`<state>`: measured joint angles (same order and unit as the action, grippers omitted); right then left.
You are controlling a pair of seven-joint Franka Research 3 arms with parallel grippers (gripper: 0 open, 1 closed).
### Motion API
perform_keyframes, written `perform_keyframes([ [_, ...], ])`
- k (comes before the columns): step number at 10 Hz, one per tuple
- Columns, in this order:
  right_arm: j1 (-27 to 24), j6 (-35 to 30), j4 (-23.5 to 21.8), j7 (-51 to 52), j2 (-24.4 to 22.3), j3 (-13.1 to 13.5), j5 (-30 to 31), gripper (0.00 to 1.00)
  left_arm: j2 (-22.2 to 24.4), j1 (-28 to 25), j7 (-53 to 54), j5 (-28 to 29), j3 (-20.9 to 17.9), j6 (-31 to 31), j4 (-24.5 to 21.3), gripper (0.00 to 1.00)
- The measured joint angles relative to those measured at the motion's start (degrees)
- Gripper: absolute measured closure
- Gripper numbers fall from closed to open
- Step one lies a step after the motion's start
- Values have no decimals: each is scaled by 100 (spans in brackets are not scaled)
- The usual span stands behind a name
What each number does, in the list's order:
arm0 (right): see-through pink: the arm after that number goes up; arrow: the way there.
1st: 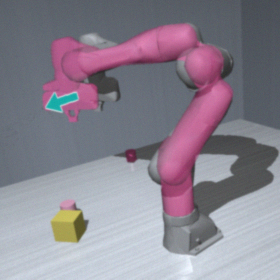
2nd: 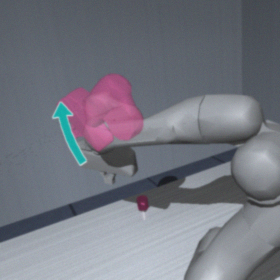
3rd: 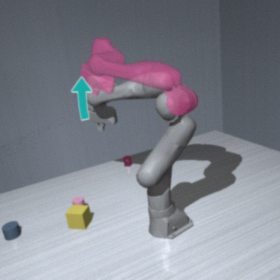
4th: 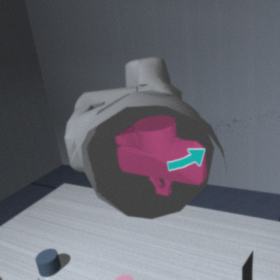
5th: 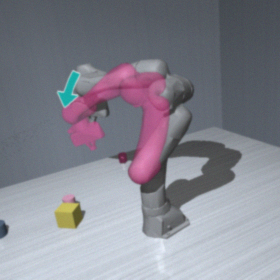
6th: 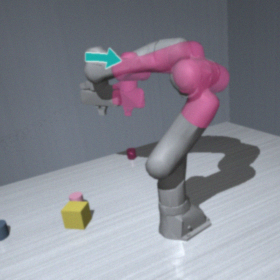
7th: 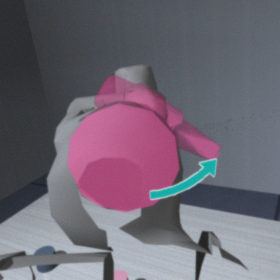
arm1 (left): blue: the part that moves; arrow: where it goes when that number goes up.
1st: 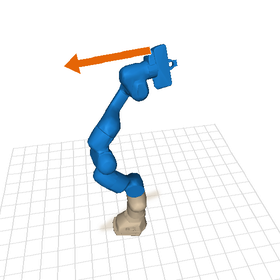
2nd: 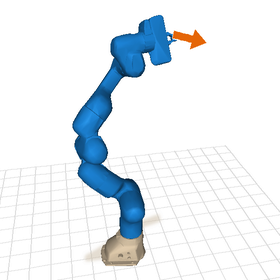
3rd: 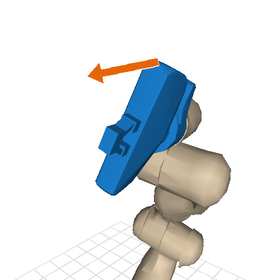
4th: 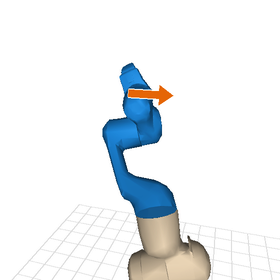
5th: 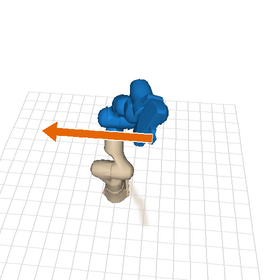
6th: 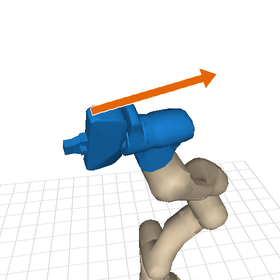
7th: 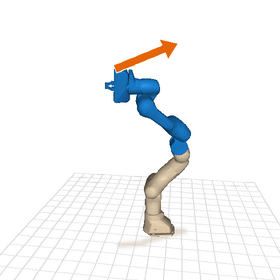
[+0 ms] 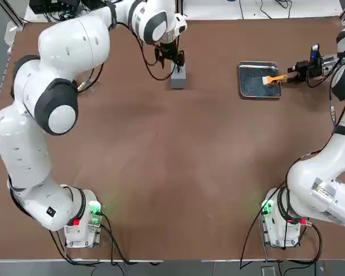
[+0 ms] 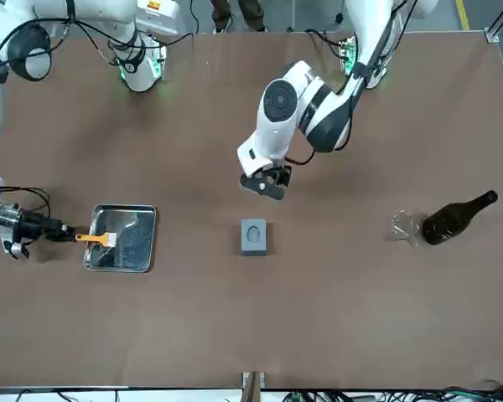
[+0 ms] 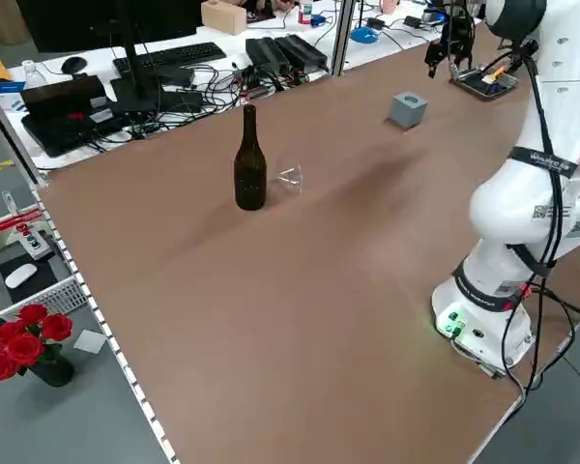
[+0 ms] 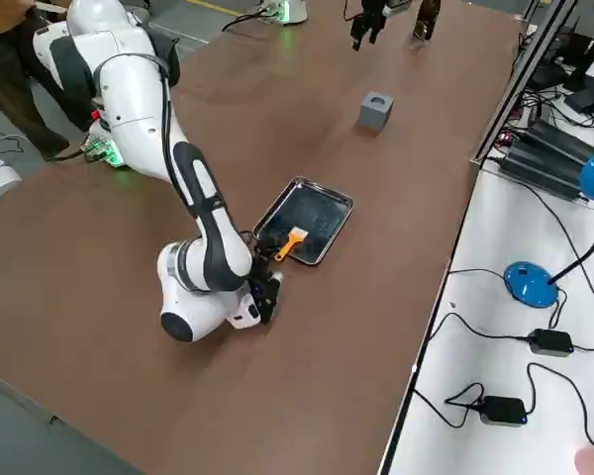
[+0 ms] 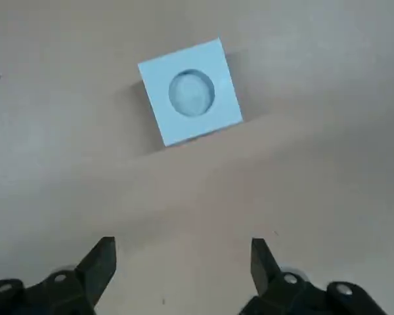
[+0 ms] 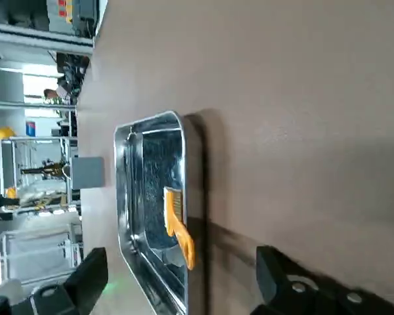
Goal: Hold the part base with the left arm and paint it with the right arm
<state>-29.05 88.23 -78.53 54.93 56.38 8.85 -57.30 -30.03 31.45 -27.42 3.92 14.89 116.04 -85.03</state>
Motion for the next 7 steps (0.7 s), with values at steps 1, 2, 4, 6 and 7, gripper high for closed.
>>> perform_keyframes([
  [1,19,-12,1,-166,6,0,-62,2,-61,-28,230,104,-20,80,2,31],
  [2,34,-14,2,-231,8,0,-106,4,-80,-109,575,147,-54,130,16,49],
  [4,42,-19,3,-268,12,0,-158,9,-126,-375,1006,147,-74,300,29,77],
  [6,53,-29,3,-268,25,0,-172,32,-483,-412,1103,147,-71,718,39,99],
  [7,58,-34,3,-245,51,0,-175,37,-708,-397,1148,148,-70,1030,56,99],
])
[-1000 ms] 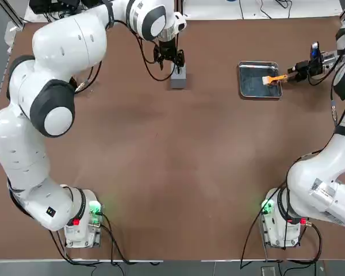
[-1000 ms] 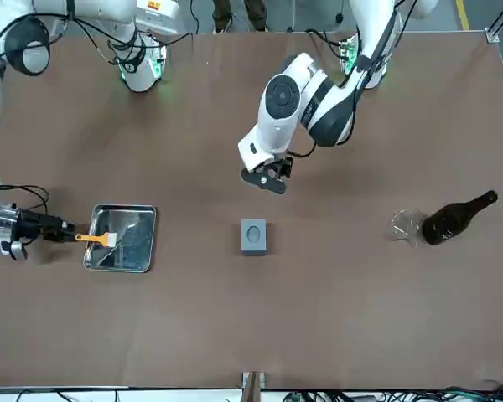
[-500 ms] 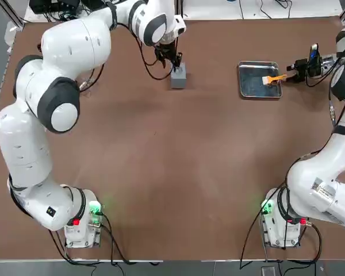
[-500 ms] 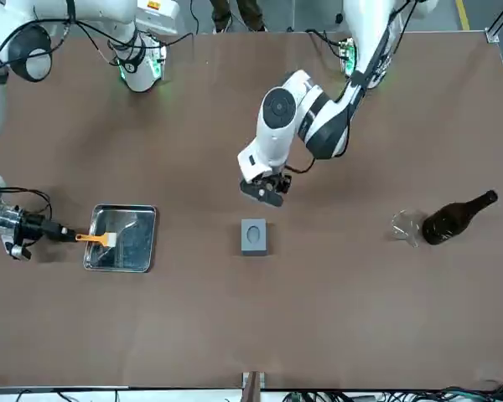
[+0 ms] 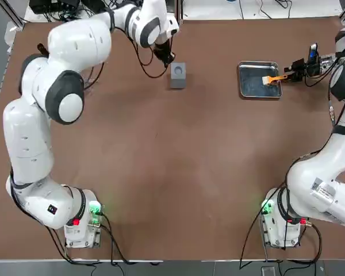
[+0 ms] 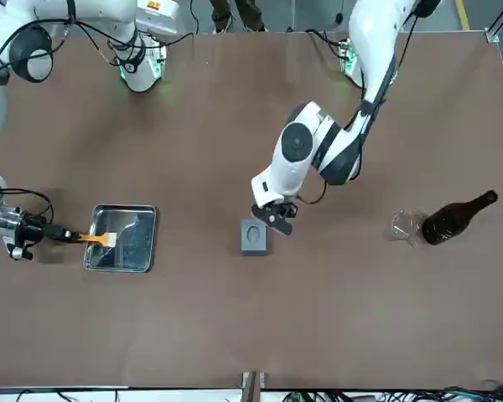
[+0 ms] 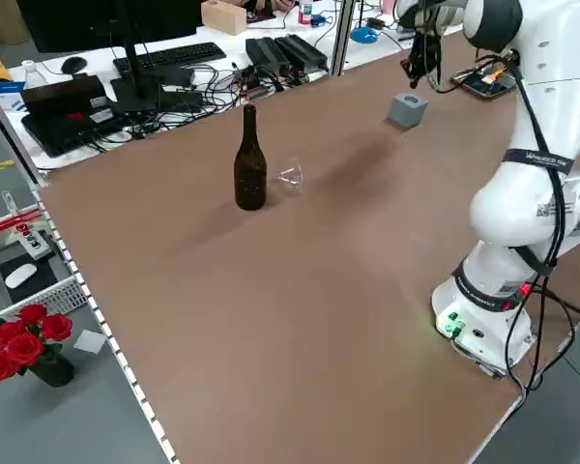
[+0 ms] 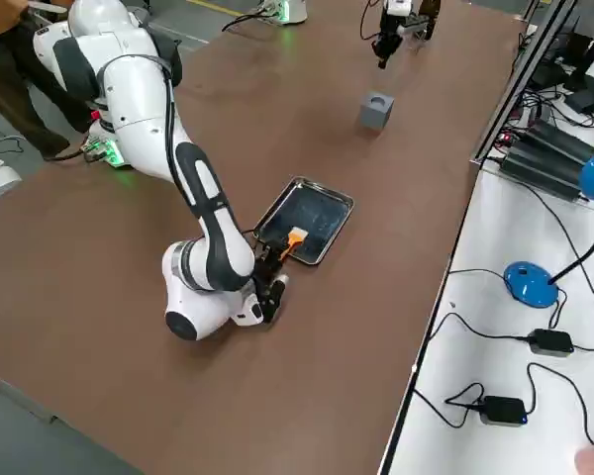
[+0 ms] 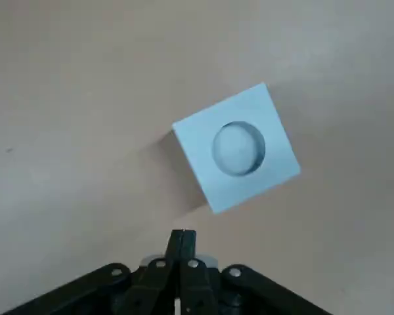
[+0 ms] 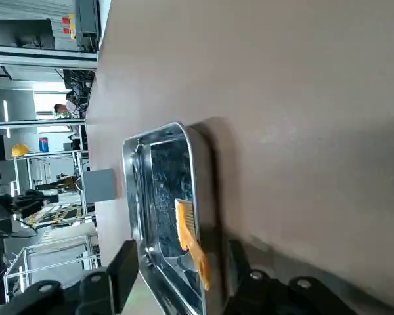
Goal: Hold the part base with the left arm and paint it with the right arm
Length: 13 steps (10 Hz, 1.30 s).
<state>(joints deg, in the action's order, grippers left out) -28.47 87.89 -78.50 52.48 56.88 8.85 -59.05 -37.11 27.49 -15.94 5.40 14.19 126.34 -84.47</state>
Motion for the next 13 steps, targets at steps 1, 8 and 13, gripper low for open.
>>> perform_keyframes([
  [1,6,-1,0,56,44,0,0,43,-191,-2,261,7,-1,275,14,99],
  [8,33,-121,62,113,95,36,0,81,-567,-97,1009,7,9,587,163,99],
  [13,40,-217,109,113,94,93,1,95,-744,-90,1009,7,12,688,340,99],
])
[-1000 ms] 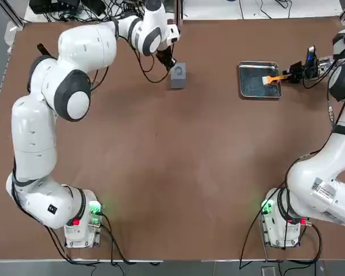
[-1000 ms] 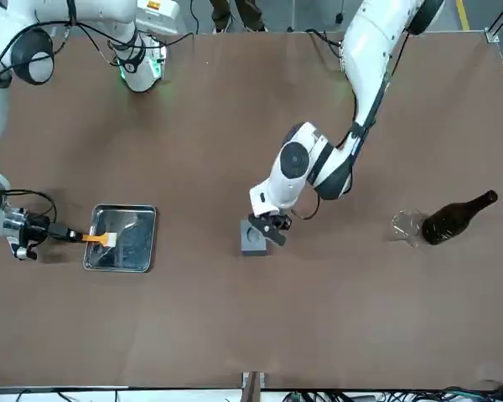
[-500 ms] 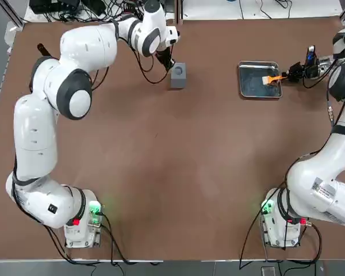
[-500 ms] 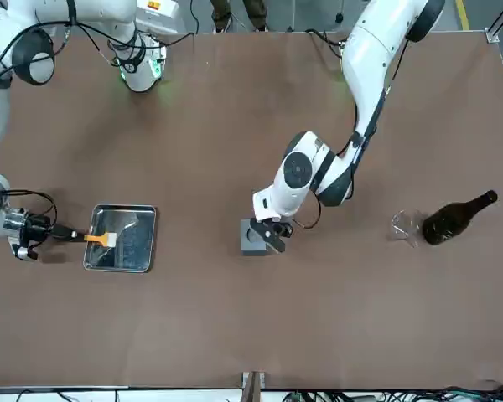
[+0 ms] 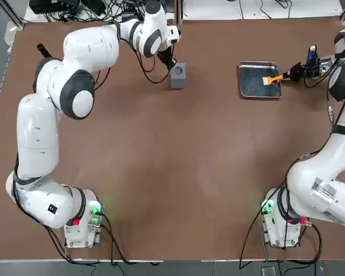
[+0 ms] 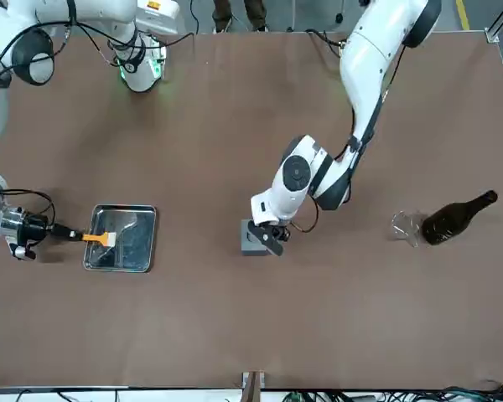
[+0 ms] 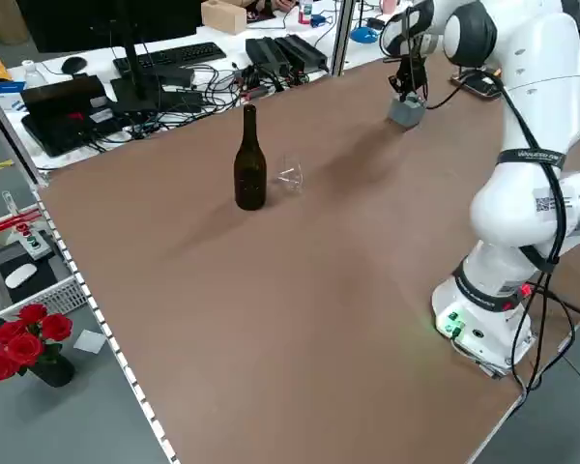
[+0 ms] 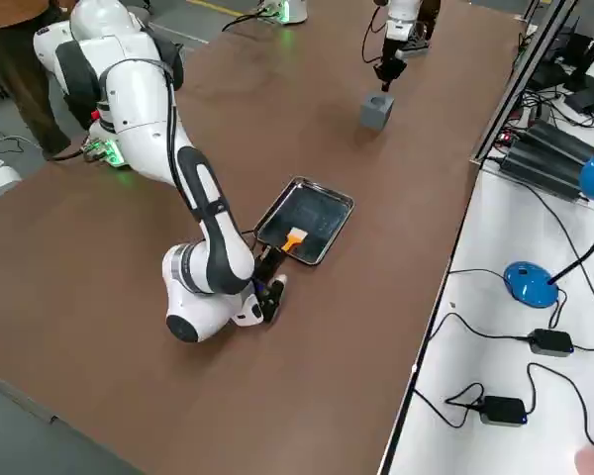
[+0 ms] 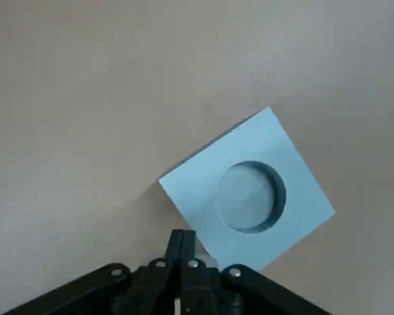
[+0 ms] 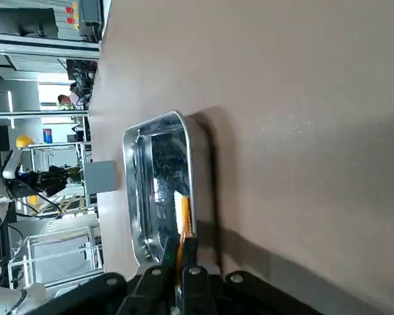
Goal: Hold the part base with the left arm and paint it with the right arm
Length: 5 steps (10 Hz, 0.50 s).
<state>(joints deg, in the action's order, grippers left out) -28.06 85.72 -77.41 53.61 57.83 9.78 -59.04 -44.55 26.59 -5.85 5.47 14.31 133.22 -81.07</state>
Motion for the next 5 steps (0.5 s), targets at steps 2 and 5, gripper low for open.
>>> perform_keyframes([
  [2,81,-98,76,1,-49,81,18,95,-36,1,0,0,2,6,3,99],
  [5,611,-126,219,-194,-640,544,343,95,-69,28,-11,0,13,29,26,99],
])
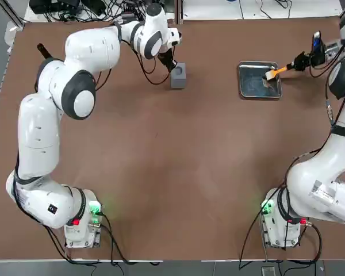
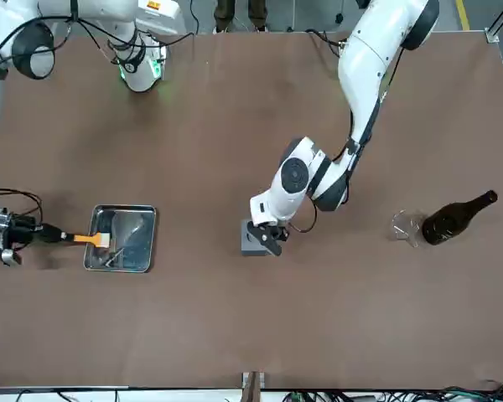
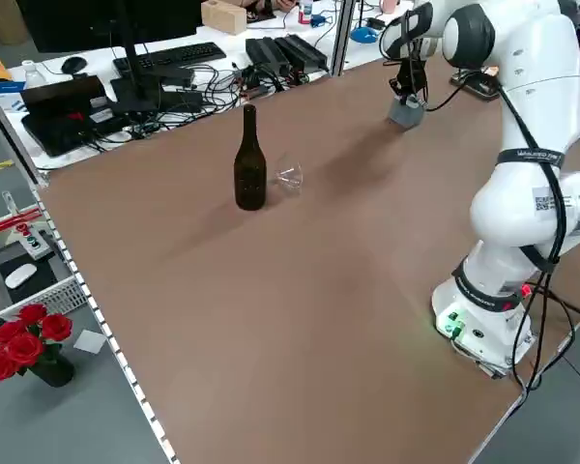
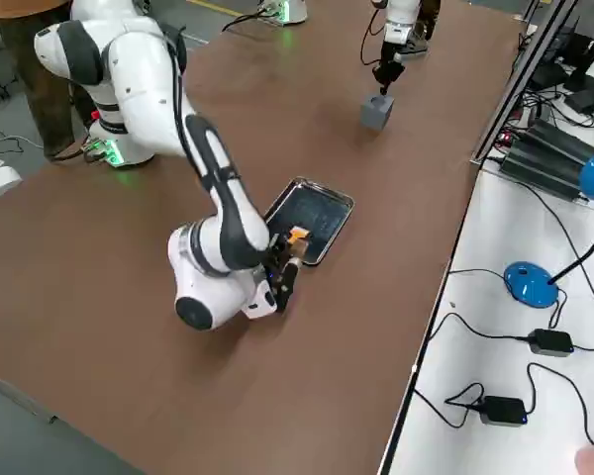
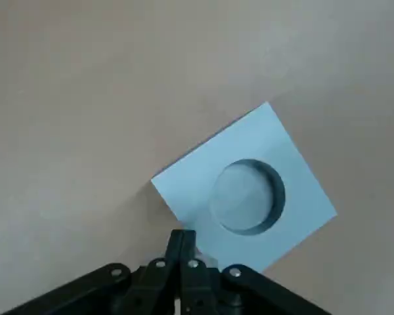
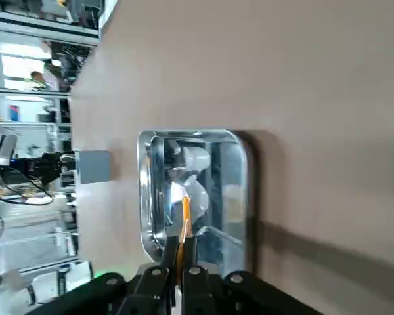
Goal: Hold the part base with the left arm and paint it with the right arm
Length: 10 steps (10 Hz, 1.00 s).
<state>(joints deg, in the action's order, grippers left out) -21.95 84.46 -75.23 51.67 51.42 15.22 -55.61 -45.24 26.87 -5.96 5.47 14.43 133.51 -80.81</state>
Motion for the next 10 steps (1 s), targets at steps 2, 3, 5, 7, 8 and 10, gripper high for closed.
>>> perform_keyframes([
  [2,1248,-14,6,-124,-471,1282,96,95,-9,22,-11,0,4,0,14,99],
  [3,2107,-25,1,-236,-587,2173,140,95,-12,20,-15,0,4,0,18,99],
  [5,3135,174,-3,-665,-687,2991,780,95,-13,20,-25,0,4,0,20,99],
  [7,3162,726,-23,-979,-688,2677,1607,95,-15,21,-38,0,4,0,22,98],
  [8,3135,933,-52,-1085,-690,2501,1888,95,-15,20,-57,0,4,0,23,98],
  [10,3134,1390,-283,-1182,-694,2231,2105,95,-17,21,-100,0,4,0,25,97],
])
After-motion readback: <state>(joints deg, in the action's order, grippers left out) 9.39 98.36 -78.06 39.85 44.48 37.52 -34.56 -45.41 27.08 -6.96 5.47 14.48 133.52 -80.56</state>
